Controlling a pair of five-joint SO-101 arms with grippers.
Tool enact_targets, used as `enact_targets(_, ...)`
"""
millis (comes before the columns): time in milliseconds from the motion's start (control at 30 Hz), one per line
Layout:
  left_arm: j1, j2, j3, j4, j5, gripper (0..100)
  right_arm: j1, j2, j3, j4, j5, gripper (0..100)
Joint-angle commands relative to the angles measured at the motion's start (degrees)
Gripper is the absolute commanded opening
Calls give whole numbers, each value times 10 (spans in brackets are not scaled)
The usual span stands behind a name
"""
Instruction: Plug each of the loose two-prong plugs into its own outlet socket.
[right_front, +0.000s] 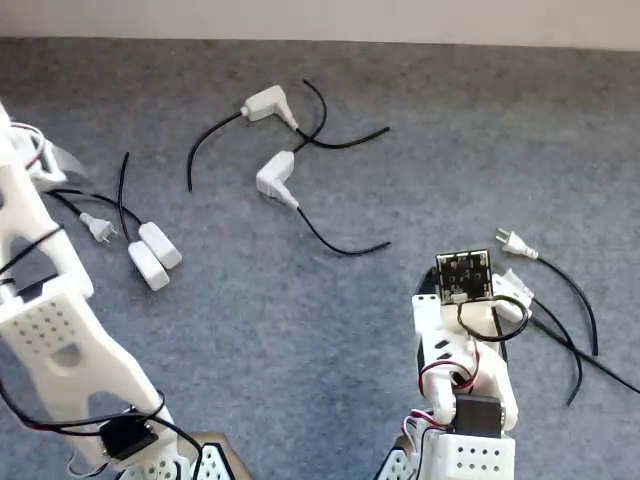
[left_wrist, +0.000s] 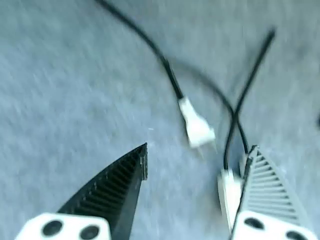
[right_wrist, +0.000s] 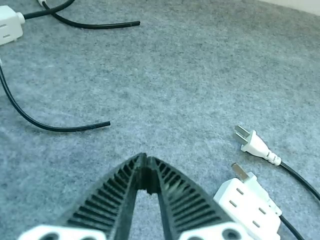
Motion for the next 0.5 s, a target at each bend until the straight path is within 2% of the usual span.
enact_targets(0,15,-172,230,3,2,308,-6,-3,80,4,-4,8)
enact_targets(133,50,-237,386,-25,32,308,-6,-3,80,4,-4,8)
enact_targets(267,79,-252,518,-127,120,308,-6,-3,80,4,-4,8)
enact_targets(467,138,-250,653,-249,141,308,-6,-3,80,4,-4,8)
